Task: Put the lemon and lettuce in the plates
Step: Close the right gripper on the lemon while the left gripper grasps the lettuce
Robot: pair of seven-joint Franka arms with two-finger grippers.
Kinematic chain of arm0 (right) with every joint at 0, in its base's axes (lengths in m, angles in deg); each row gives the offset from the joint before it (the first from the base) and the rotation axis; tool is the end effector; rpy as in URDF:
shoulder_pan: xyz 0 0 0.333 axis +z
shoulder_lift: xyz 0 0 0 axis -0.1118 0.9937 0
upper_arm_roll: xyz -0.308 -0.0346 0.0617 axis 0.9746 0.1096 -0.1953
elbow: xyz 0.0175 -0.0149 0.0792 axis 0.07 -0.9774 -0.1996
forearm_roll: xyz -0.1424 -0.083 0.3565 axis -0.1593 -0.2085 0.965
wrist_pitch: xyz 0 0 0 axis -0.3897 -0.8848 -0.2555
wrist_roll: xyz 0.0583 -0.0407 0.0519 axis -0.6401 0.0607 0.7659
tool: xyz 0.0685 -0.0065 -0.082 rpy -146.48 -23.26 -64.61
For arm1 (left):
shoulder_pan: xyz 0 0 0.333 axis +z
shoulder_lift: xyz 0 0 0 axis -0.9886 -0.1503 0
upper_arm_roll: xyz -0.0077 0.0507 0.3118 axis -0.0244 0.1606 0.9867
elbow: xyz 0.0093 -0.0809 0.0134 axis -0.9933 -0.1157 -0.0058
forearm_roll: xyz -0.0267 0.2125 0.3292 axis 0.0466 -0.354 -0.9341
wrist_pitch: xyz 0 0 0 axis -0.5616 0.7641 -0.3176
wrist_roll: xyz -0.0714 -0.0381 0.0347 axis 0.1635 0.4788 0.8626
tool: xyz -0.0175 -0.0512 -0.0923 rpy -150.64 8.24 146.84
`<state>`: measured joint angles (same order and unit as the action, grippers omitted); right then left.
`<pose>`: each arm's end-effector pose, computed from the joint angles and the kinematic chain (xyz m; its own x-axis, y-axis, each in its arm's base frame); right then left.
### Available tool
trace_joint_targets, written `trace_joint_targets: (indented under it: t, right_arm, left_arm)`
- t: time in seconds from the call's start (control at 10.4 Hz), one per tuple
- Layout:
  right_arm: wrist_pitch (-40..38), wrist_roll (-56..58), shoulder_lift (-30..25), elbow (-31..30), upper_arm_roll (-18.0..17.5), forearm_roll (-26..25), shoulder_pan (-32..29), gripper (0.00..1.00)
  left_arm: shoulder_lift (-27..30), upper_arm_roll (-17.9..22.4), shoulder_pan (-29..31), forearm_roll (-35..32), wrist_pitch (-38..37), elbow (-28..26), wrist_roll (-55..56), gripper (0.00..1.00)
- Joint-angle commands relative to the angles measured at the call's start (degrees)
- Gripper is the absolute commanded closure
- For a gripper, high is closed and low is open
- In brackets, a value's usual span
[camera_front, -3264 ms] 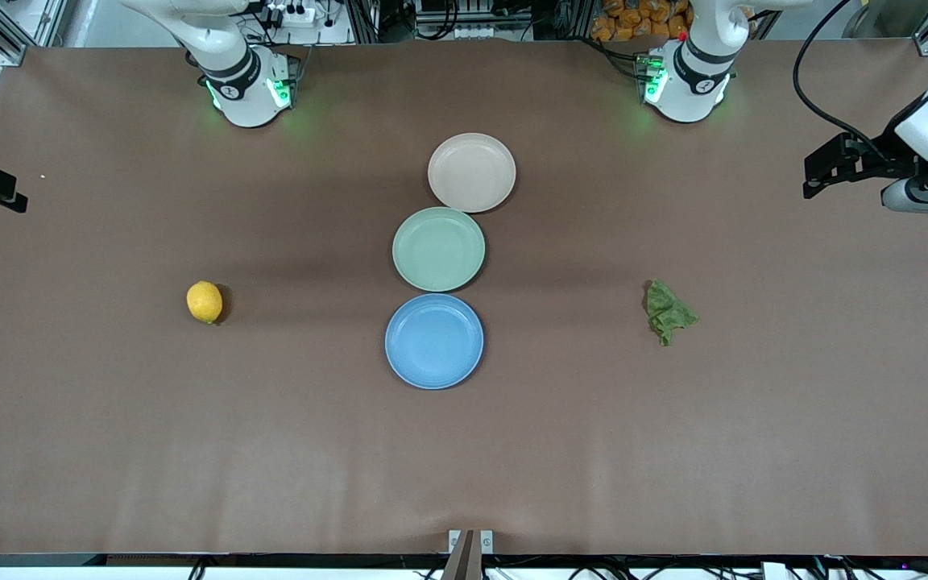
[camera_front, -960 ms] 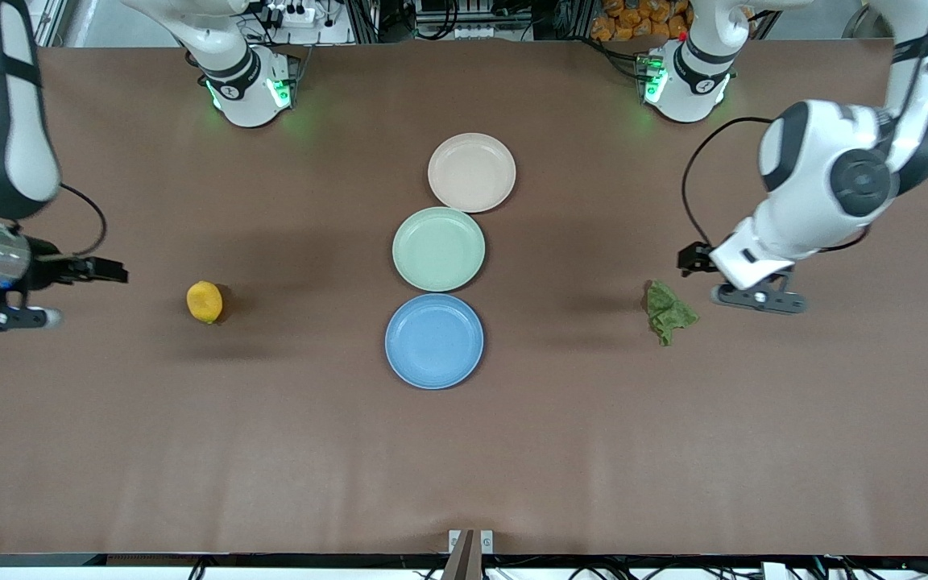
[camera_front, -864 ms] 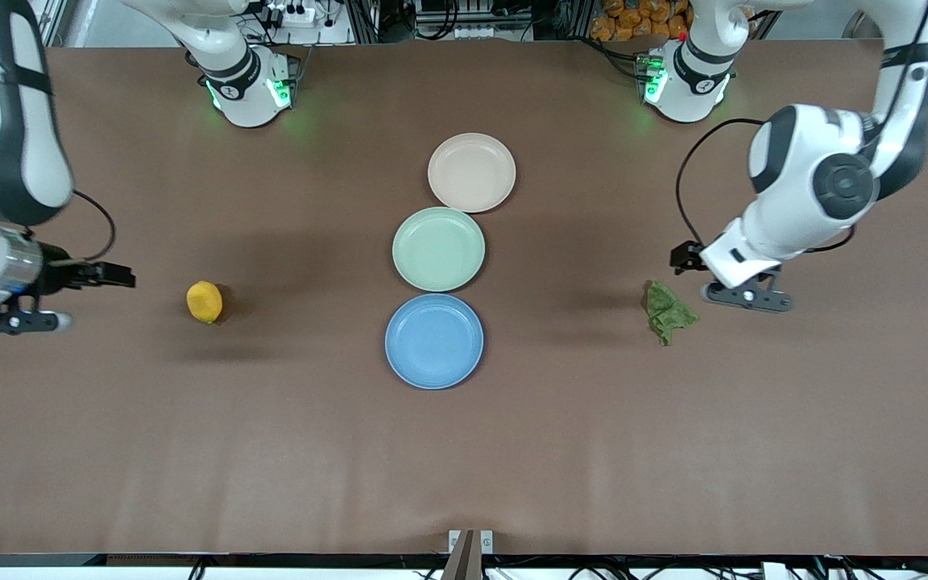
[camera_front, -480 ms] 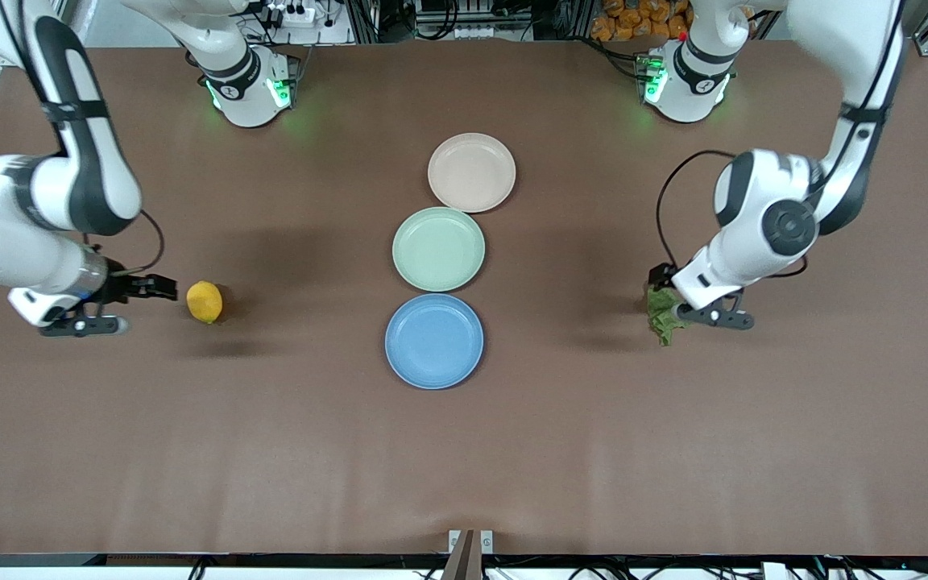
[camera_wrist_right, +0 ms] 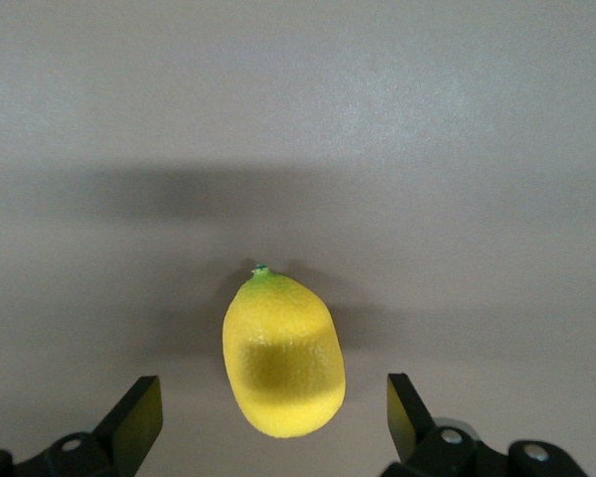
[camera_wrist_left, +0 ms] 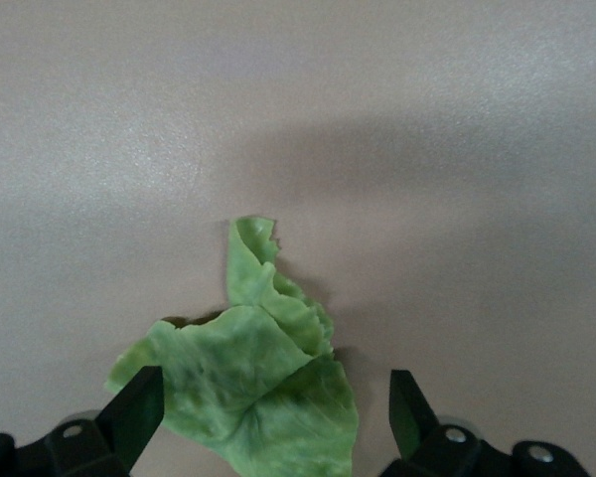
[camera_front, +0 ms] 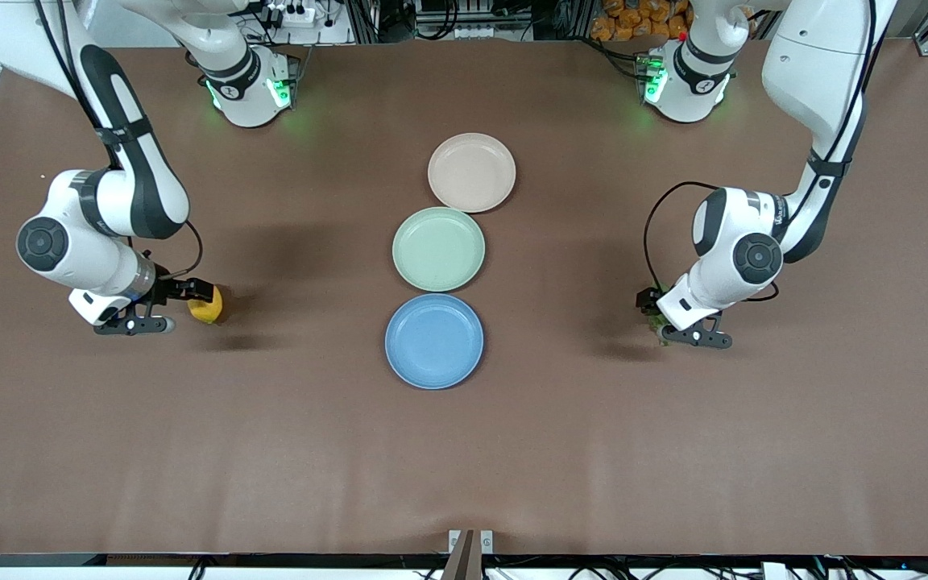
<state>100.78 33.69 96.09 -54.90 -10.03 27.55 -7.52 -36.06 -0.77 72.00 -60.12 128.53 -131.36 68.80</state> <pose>0.5557 -0.0272 0.2494 0.9940 0.0361 -0.1029 0.0360 -0.9993 -0.0027 0.5654 -0.1217 0.1919 0.9852 -0.1611 -0.0592 -0.1591 -0.9866 0.0374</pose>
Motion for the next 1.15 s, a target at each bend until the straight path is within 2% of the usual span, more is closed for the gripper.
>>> trace_joint_targets:
  t: [0.0, 0.19, 0.48, 0.58, 0.67, 0.77, 0.86, 1.06]
  right_arm:
    - [3.21, -0.34, 1.71, -0.79, 0.05, 0.81, -0.22, 0.0]
    - [11.89, -0.34, 4.0, -4.65, 0.05, 0.81, -0.22, 0.0]
    - [19.37, -0.34, 7.43, -6.67, 0.05, 0.81, -0.22, 0.0]
    - [20.79, -0.34, 7.7, -7.21, 0.05, 0.81, -0.31, 0.0]
    - [20.55, -0.34, 7.7, -7.12, 0.05, 0.81, -0.31, 0.18]
    - [20.02, -0.34, 7.53, -6.86, 0.05, 0.81, -0.31, 0.61]
    - [19.93, -0.52, 7.18, -6.69, 0.05, 0.81, -0.39, 0.82]
    - [14.96, -0.52, 5.69, -4.68, -0.04, 0.81, -0.31, 0.97]
  left_arm:
    - [-0.88, -0.02, 0.05, -0.54, 0.62, 0.52, 0.71, 0.0]
    - [-1.33, 0.07, -0.13, -1.67, 0.63, 0.52, 0.79, 0.0]
    - [-1.41, 0.07, -0.04, -2.65, 0.63, -0.1, 1.06, 0.0]
    - [-1.41, 0.07, -0.13, -2.65, 0.63, -0.1, 2.19, 0.14]
    - [-1.59, 0.07, -0.31, -2.65, 0.63, -0.1, 3.59, 0.48]
    - [-1.68, 0.07, -0.31, -2.65, 0.63, -0.18, 3.78, 0.89]
    - [-1.77, 0.07, -0.05, -3.78, 0.54, -0.1, 3.78, 1.0]
    - [-1.33, 0.07, 0.04, -4.76, 0.54, -0.1, 3.87, 1.0]
